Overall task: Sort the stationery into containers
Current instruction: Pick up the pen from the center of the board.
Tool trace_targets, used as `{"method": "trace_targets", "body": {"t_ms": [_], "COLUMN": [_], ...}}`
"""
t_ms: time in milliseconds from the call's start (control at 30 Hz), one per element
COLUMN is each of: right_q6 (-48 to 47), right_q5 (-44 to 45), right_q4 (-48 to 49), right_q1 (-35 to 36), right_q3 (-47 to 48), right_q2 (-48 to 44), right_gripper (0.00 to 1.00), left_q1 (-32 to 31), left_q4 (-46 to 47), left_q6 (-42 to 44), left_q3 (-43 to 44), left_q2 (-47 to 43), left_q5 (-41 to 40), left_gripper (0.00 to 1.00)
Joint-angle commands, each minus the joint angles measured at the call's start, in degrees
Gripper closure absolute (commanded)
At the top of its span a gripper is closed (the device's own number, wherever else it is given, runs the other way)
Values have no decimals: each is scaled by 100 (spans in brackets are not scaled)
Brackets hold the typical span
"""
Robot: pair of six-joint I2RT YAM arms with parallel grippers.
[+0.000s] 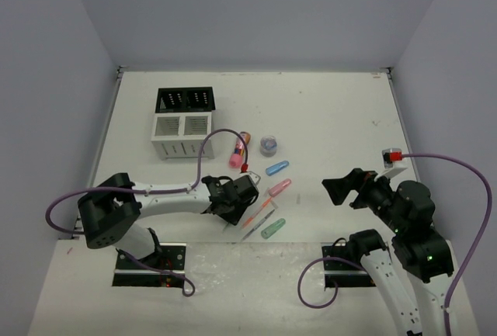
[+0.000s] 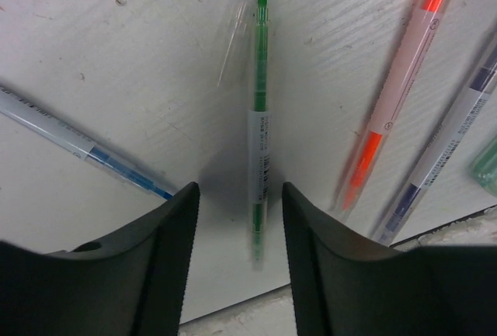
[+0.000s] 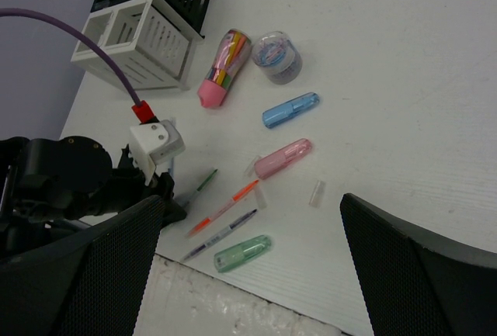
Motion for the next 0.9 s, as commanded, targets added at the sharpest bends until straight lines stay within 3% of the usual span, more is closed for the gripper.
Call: {"method": "trace_targets", "body": {"t_ms": [0,167,600,867], "right_q6": [-48,-48,-48,-24], "right_q5": [-151,-151,-150,-159], "right_q4": [189,197,197,205], "right_q1": [-22,-22,-22,-22], "right_q3": [-14,-14,-15,2], "right_q2": [-14,-40,-33,50], "right_gripper": [1,1,1,1], "left_q1": [-26,-43,-52,-71], "left_q4": [111,155,60,-70], "left_q6": [-36,-71,-55,17], "left_q3": [-12,-100,-110,298], "left_q2": [266,310,448,176], "left_q5": [185,264,489,375], "left_gripper": [58,63,99,100]}}
